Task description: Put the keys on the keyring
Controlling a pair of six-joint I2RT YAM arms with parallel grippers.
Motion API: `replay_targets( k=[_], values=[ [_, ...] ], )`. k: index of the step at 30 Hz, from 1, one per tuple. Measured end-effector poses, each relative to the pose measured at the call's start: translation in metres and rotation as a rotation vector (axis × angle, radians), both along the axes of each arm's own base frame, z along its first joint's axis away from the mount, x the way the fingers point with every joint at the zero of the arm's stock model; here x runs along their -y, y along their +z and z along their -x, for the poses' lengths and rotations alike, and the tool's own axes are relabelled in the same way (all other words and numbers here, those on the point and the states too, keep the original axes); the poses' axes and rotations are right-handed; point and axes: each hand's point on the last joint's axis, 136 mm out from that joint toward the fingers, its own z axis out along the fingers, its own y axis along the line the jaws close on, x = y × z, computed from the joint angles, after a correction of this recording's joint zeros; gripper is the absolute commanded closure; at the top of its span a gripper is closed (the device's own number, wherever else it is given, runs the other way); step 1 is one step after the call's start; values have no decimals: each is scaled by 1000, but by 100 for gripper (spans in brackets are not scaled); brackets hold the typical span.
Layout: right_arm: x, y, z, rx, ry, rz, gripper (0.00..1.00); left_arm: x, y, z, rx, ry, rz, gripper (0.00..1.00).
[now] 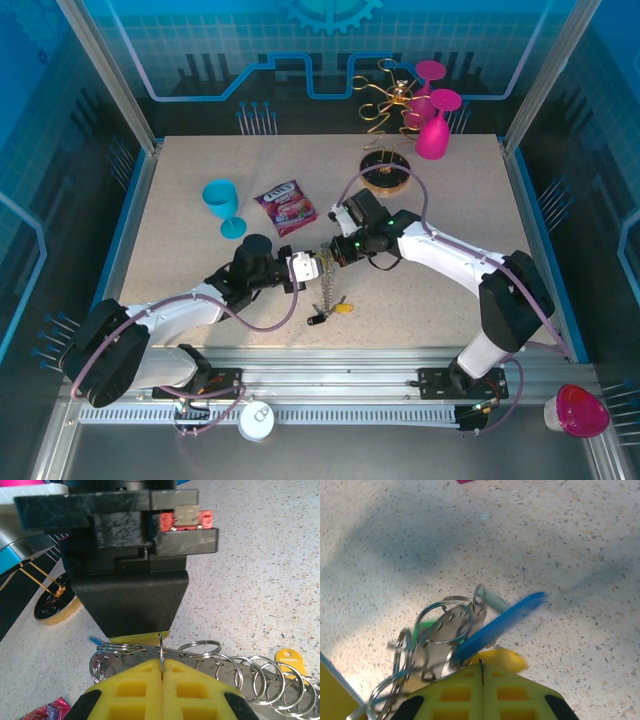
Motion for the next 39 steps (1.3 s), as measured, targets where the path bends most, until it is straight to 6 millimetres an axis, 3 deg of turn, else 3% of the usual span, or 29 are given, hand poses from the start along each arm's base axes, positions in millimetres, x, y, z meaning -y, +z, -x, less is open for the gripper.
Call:
replay_targets(
  k=[4, 10, 19, 22, 31, 39],
  values=[
    [1, -1, -2, -2, -38, -22, 100, 0, 0, 0, 10, -3, -4, 100],
    [15, -1, 22, -15, 9, -63, 100, 0, 0, 0, 12, -3, -4, 100],
    [8, 55, 56, 170, 347, -194, 100, -2, 0, 4, 41, -17, -11, 100],
    [4, 61, 61, 206, 451, -201, 100, -1, 1, 6, 63, -35, -20, 100],
    [-12, 67, 59, 217, 641, -193, 100, 2, 3, 13, 118, -75, -41, 100],
    [-12, 53, 66, 167, 674, -160, 100, 2, 3, 14, 134, -83, -50, 100]
  ],
)
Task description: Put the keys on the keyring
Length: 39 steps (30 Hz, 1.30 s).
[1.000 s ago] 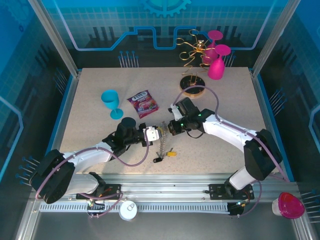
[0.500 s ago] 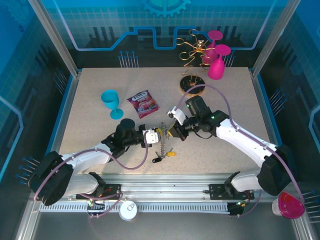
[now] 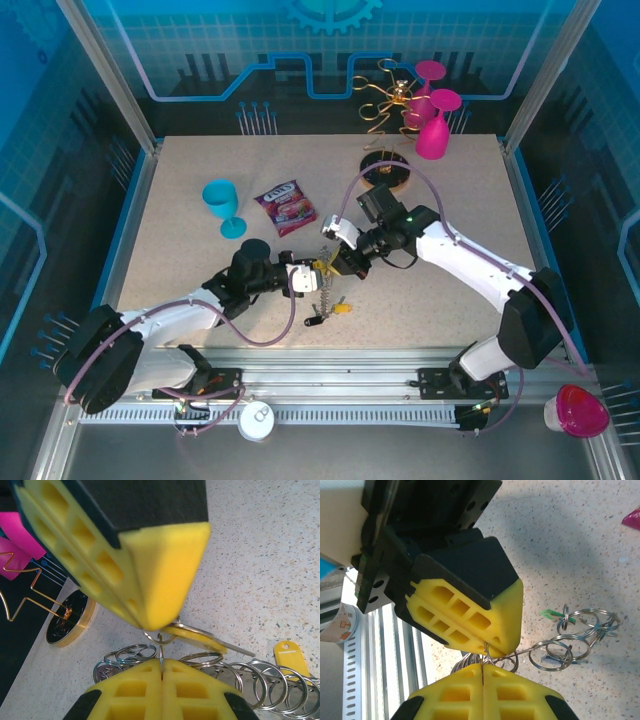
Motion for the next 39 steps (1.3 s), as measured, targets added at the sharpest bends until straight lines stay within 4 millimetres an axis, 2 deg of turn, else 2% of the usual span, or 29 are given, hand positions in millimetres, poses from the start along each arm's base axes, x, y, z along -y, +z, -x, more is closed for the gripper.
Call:
replay_targets(
  k=[13, 18, 28, 34, 39],
  values=[
    [7, -18, -9, -47, -89, 89, 100, -1, -1, 0, 3, 2, -6, 100],
    [5, -14, -7, -53, -86, 68, 100, -2, -1, -1, 21, 3, -14, 100],
    [6, 9, -5, 6, -86, -12, 100, 2, -1, 3, 31, -15, -19, 100],
    [5, 9, -5, -4, -92, -15, 100, 2, -2, 4, 45, -21, -30, 100],
    [9, 0, -16, 98, -135, 45, 100, 2, -2, 4, 48, -19, -32, 100]
  ],
)
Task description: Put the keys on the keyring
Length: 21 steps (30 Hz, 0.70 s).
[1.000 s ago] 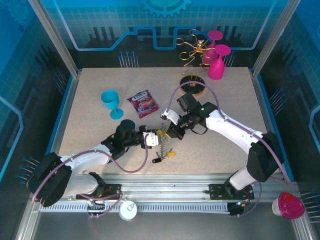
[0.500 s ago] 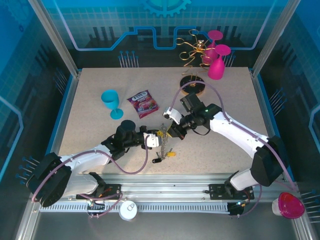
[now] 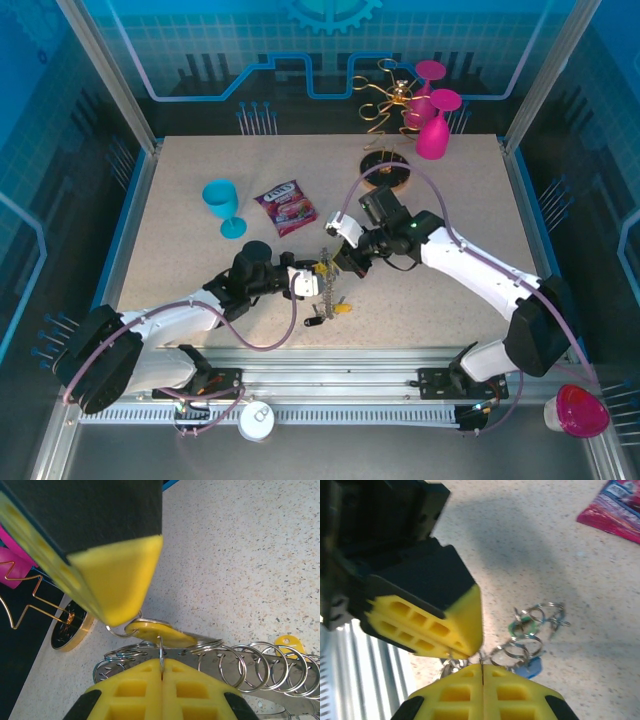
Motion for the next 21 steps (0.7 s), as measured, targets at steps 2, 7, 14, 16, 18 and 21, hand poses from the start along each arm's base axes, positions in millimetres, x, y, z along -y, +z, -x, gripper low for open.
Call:
replay_targets(
  k=[2, 7, 14, 16, 18, 21],
  values=[
    [8, -4, -4, 62, -25, 37, 100, 0, 0, 0, -1, 0, -1, 100],
    [24, 6, -15, 250, -31, 82, 100, -1, -1, 1, -11, 2, -1, 100],
    [12, 9, -7, 360, 127, 26, 100, 2, -2, 8, -69, -19, 19, 100],
    [10, 8, -3, 374, 174, 17, 100, 2, -2, 10, -101, -28, 27, 100],
    [7, 9, 1, 397, 222, 6, 100, 2, -2, 11, -141, -29, 36, 100],
    [3, 11, 5, 427, 280, -8, 100, 1, -2, 11, -201, -28, 50, 100]
  ],
)
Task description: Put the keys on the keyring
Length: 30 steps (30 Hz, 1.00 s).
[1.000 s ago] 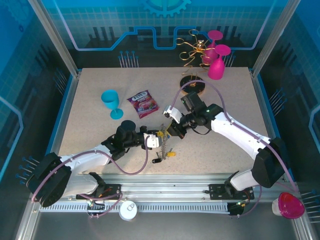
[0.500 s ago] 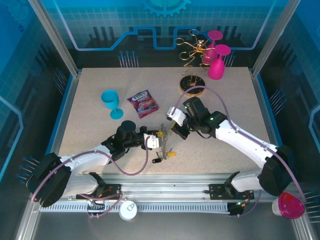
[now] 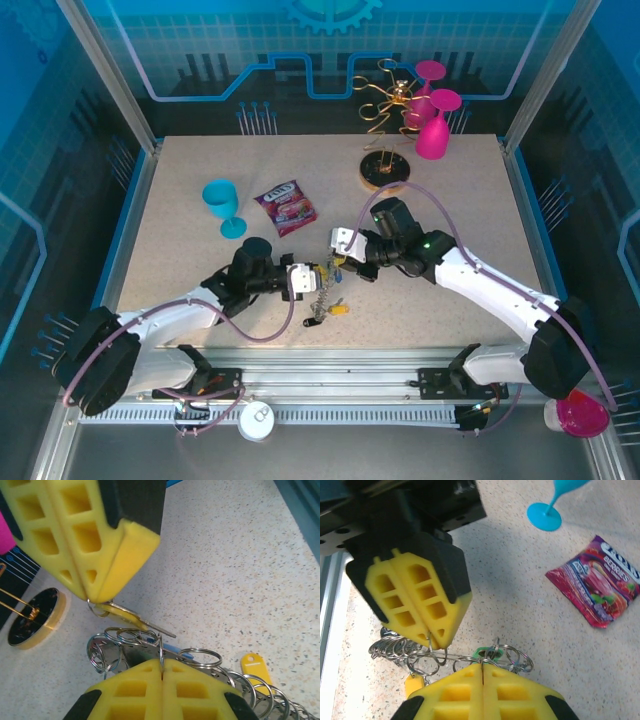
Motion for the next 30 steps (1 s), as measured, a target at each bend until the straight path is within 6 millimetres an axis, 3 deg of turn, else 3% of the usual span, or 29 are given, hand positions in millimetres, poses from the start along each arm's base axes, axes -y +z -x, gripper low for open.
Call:
replay_targets(
  k=[10, 17, 30],
  values=[
    [-5, -12, 16, 102, 129, 59, 100, -3, 5, -4, -196, 8, 53, 100],
    [0, -18, 7, 199, 105, 110, 100, -2, 5, -1, -289, -12, 75, 100],
    [-5, -4, -4, 293, 84, 88, 100, 1, 4, 0, -413, -36, 102, 100]
  ],
)
